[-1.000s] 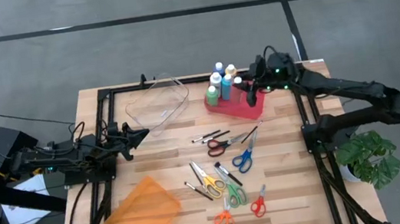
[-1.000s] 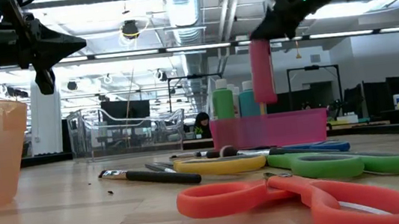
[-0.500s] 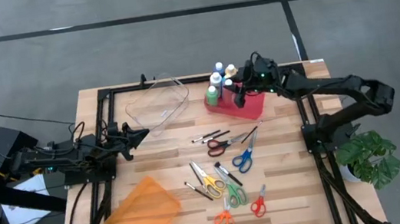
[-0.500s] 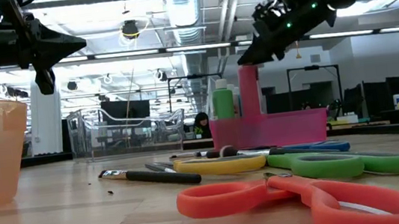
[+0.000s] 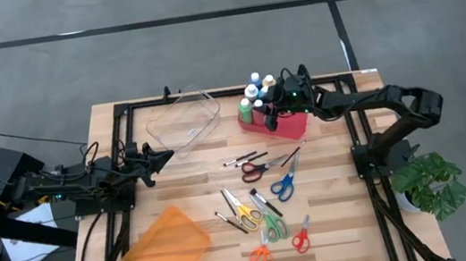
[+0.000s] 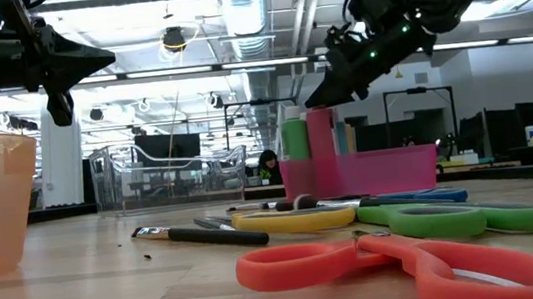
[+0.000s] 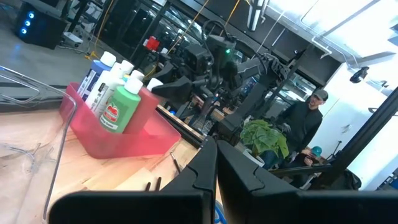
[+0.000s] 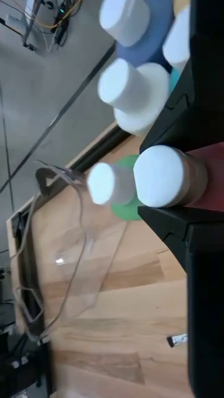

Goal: Pick & Place Paint Supplies
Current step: Put the pink paint bottle into the red bin

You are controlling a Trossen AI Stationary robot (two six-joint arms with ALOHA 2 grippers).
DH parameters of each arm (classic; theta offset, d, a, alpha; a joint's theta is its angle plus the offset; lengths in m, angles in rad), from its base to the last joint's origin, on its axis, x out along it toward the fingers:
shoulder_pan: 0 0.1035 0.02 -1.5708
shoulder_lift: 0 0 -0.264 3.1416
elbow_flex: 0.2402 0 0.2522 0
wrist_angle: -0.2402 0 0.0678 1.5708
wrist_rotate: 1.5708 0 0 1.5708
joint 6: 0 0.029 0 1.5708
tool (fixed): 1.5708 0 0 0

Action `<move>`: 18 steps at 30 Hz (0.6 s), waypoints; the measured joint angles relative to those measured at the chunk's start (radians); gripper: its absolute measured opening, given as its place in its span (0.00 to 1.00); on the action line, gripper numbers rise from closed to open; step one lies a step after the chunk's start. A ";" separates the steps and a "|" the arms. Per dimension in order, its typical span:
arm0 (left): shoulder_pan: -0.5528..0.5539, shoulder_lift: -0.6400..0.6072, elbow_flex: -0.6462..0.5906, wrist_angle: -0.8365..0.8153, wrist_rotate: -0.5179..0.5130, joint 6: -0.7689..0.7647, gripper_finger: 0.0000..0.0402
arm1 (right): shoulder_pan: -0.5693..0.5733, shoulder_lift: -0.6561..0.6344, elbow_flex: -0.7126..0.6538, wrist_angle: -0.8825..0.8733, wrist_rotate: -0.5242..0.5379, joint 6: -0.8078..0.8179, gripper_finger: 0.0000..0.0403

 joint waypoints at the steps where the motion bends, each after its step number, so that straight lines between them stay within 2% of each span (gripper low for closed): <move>1: 0.000 0.000 0.000 0.000 0.000 0.000 0.01 | -0.002 0.008 0.000 0.000 0.006 0.000 0.28; 7: 0.000 0.000 0.000 0.000 0.000 0.000 0.01 | -0.007 0.026 0.000 0.014 0.025 -0.001 0.33; 13: 0.000 0.000 0.000 0.000 0.000 0.000 0.01 | -0.006 0.025 0.001 0.023 0.025 -0.002 0.29; 18: 0.000 0.000 0.000 0.000 0.000 0.000 0.01 | -0.006 0.025 0.001 0.016 0.025 0.000 0.36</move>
